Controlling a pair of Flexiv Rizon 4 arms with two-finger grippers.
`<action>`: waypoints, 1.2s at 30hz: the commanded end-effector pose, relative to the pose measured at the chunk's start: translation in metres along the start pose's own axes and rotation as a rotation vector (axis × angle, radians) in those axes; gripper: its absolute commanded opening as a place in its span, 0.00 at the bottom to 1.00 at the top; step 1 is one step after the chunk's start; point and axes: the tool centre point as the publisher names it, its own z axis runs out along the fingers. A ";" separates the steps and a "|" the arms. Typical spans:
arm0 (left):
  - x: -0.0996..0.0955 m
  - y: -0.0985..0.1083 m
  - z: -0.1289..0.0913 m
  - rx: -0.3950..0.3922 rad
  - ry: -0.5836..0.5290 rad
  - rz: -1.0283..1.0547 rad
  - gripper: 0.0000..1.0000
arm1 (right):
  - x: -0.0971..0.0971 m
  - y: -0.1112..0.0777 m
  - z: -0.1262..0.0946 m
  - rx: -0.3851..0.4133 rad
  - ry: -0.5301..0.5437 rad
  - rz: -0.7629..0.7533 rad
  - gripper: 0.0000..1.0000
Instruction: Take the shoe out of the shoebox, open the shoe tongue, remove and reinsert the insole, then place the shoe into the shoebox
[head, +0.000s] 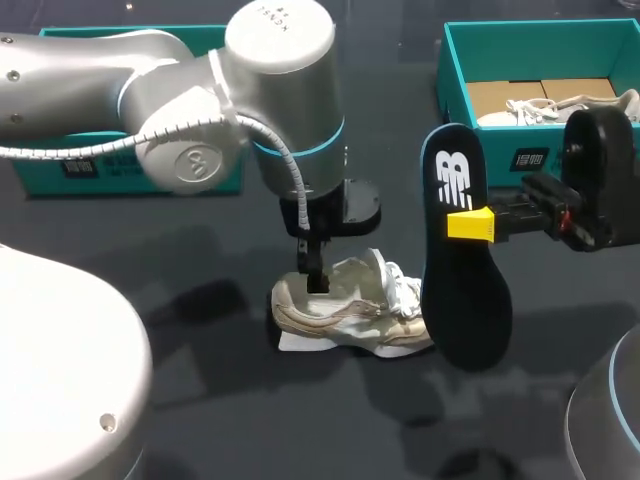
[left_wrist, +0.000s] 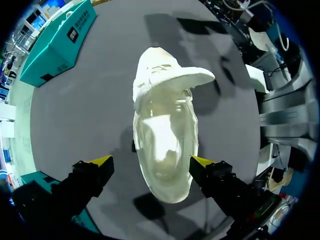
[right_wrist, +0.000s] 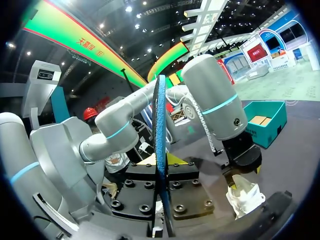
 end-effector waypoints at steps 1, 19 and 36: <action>-0.010 -0.014 0.016 -0.020 0.001 -0.013 1.00 | 0.008 -0.004 -0.001 -0.007 -0.107 0.000 0.00; -0.024 -0.025 0.069 -0.025 0.030 -0.046 0.89 | 0.008 -0.004 -0.001 -0.007 -0.107 0.000 0.00; -0.012 -0.018 0.075 -0.041 0.055 -0.042 0.00 | 0.008 -0.004 -0.001 -0.007 -0.107 0.000 0.00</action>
